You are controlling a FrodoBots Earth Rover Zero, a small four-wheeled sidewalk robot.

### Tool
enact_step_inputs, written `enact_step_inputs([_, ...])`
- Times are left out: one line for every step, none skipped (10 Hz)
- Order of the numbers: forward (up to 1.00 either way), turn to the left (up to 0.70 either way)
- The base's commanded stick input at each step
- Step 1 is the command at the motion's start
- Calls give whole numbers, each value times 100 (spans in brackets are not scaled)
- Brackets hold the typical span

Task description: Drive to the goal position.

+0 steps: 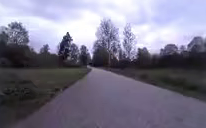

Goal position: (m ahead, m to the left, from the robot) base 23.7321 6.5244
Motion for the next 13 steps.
enact_step_inputs([100,0])
enact_step_inputs([100,0])
enact_step_inputs([100,0])
enact_step_inputs([100,0])
enact_step_inputs([100,0])
enact_step_inputs([100,0])
enact_step_inputs([100,0])
enact_step_inputs([100,0])
enact_step_inputs([100,0])
enact_step_inputs([100,0])
enact_step_inputs([100,0])
enact_step_inputs([100,0])
enact_step_inputs([100,0])
